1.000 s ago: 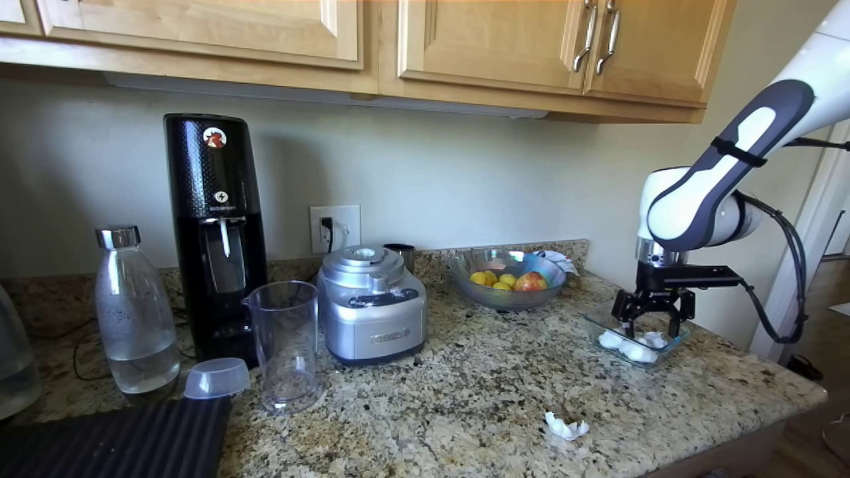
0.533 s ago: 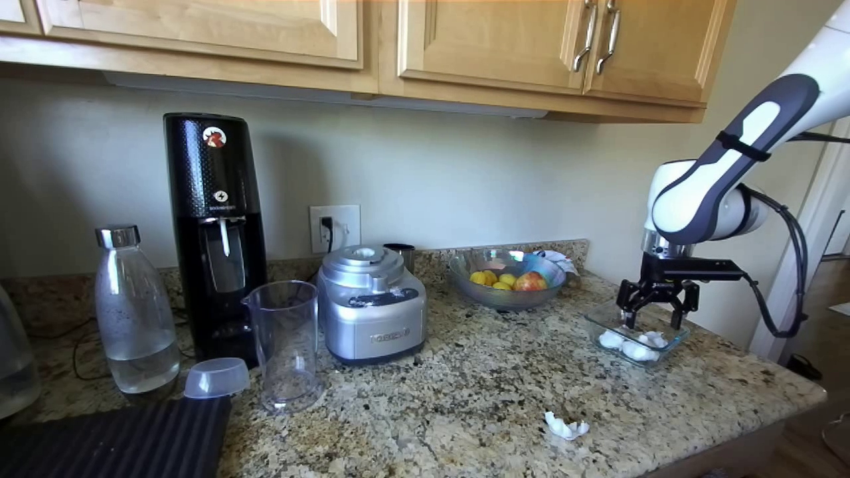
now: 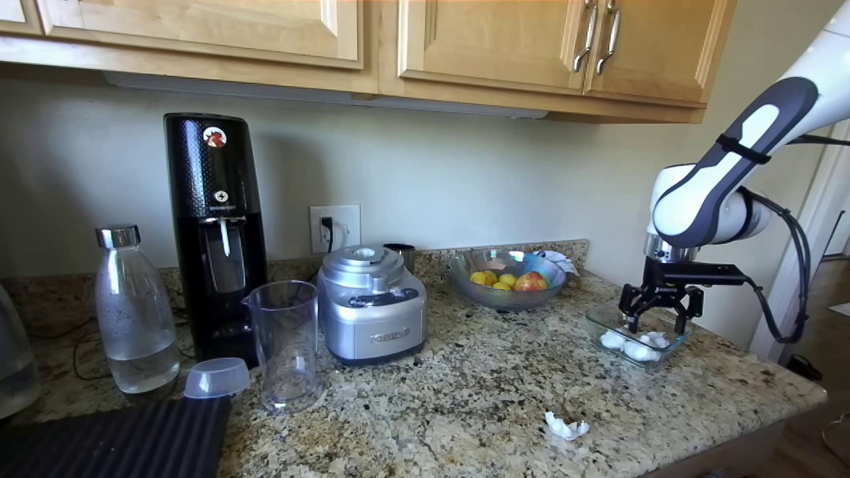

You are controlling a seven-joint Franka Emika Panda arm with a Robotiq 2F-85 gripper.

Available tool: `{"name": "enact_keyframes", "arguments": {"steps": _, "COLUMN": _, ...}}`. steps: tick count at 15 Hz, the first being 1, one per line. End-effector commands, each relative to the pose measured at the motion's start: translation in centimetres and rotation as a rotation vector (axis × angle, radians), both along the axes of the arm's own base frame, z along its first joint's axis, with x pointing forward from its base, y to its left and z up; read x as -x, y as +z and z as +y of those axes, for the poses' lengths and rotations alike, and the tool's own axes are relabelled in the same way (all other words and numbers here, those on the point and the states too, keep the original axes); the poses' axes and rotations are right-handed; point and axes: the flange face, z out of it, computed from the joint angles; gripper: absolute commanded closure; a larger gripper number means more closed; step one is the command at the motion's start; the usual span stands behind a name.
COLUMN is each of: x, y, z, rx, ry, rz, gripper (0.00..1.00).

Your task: Pick up the three cloves of garlic from the glass bowl and put them on the countertop

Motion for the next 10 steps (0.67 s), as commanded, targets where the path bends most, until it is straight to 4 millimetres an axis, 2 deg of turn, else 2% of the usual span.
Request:
{"name": "enact_keyframes", "arguments": {"steps": 1, "x": 0.99, "y": -0.45, "z": 0.61, "rx": -0.005, "ry": -0.031, "rz": 0.019, "gripper": 0.0}}
{"name": "enact_keyframes", "arguments": {"steps": 3, "x": 0.99, "y": -0.62, "z": 0.85, "rx": -0.015, "ry": -0.022, "rz": 0.014, "gripper": 0.04}}
{"name": "enact_keyframes", "arguments": {"steps": 7, "x": 0.98, "y": -1.12, "z": 0.96, "rx": -0.013, "ry": -0.017, "rz": 0.009, "gripper": 0.04}}
{"name": "enact_keyframes", "arguments": {"steps": 10, "x": 1.04, "y": -1.45, "z": 0.81, "rx": -0.012, "ry": -0.014, "rz": 0.005, "gripper": 0.07}}
